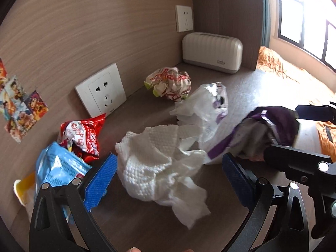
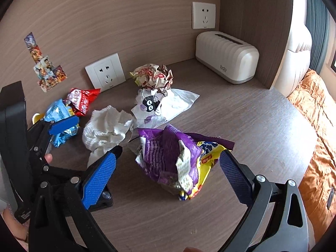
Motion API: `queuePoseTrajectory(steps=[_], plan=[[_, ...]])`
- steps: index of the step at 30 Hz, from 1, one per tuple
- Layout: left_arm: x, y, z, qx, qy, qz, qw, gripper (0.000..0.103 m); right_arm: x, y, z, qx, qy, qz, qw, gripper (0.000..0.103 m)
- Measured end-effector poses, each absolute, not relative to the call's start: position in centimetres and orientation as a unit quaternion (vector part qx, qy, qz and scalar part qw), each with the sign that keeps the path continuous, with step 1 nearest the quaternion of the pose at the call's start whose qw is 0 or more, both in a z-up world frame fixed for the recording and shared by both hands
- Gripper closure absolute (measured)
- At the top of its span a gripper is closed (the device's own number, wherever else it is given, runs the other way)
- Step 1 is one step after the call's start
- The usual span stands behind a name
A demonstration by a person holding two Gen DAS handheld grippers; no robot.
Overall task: Collect trash
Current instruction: 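Grasp the white crumpled tissue with the left tool while the right tool grasps the purple snack bag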
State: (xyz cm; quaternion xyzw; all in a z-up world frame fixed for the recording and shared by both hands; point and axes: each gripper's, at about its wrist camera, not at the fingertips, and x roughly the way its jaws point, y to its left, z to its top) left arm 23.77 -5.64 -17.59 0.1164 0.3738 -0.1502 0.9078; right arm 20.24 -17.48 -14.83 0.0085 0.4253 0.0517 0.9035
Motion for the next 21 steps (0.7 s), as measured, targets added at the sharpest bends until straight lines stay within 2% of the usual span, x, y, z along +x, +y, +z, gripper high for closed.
queuePoseTrajectory(steps=[9,14,16,17,18,19,20,21], plan=[[27.9,-6.4,-20.3,0.158,0.42,-0.169,0.877,0.005,23.7,-17.9,-18.2,0.031,0.464,0.024,0.885,0.004],[28.7,-6.1,-20.6,0.128,0.437,-0.188,0.87,0.006,23.9,-19.4,-18.8,0.069,0.46,0.009,0.885,0.004],[28.6,-5.9,-20.7,0.113,0.439,-0.198,0.869,0.019,23.7,-20.1,-19.2,0.084,0.459,0.003,0.884,0.008],[28.4,-5.8,-20.5,0.11,0.436,-0.195,0.872,0.025,23.5,-20.3,-19.1,0.076,0.454,-0.005,0.888,0.02],[28.1,-5.6,-20.4,0.106,0.432,-0.191,0.875,0.039,23.3,-20.2,-19.0,0.054,0.451,-0.011,0.891,0.036],[27.8,-5.4,-20.3,0.105,0.429,-0.187,0.878,0.052,23.2,-20.1,-18.9,0.047,0.449,-0.009,0.892,0.043],[27.5,-5.1,-20.2,0.101,0.428,-0.179,0.88,0.058,22.9,-20.3,-18.7,0.05,0.45,-0.002,0.891,0.057],[27.4,-4.9,-20.2,0.097,0.429,-0.175,0.881,0.067,22.6,-20.5,-18.5,0.059,0.453,0.007,0.89,0.058]])
